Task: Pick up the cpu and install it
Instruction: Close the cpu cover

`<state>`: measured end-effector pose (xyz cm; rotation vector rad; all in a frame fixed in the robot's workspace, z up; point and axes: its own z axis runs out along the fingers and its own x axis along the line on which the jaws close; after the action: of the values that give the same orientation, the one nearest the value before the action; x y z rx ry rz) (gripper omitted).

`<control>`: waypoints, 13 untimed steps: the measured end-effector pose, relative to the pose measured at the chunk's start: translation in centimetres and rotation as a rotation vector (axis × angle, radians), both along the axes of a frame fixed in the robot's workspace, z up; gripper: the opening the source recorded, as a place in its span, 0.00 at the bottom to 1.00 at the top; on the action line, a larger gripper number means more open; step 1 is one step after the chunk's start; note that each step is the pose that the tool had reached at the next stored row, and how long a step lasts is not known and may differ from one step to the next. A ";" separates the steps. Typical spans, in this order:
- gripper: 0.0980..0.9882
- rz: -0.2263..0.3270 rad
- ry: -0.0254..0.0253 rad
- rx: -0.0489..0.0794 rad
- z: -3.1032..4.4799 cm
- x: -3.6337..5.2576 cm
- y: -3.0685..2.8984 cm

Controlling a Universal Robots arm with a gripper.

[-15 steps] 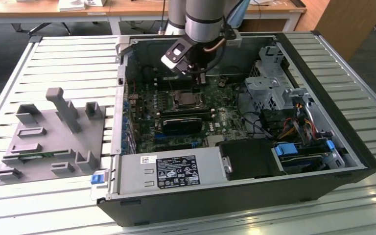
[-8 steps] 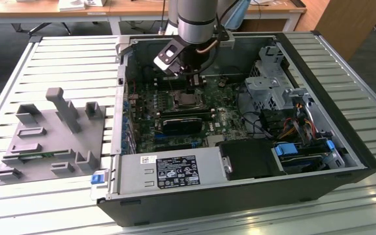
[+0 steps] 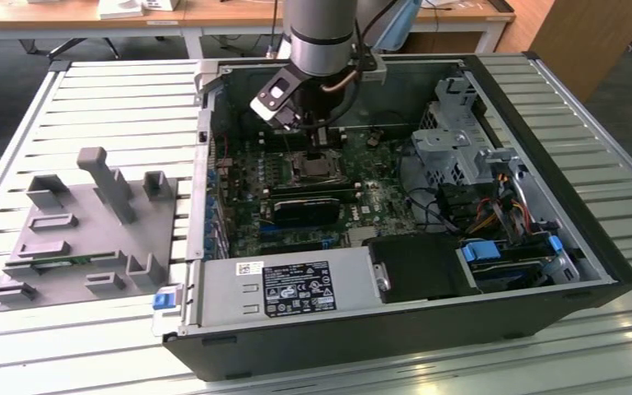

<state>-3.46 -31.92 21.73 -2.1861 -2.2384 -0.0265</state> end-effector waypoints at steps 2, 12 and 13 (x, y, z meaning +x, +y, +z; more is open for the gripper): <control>0.01 0.000 -0.0001 0.000 -0.01 -0.06 0.00; 0.01 0.000 -0.0001 0.000 -0.58 -1.21 0.00; 0.01 0.000 -0.0001 0.000 -0.64 -1.34 0.00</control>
<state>-4.80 -31.92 21.09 -2.1860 -2.2384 -0.0268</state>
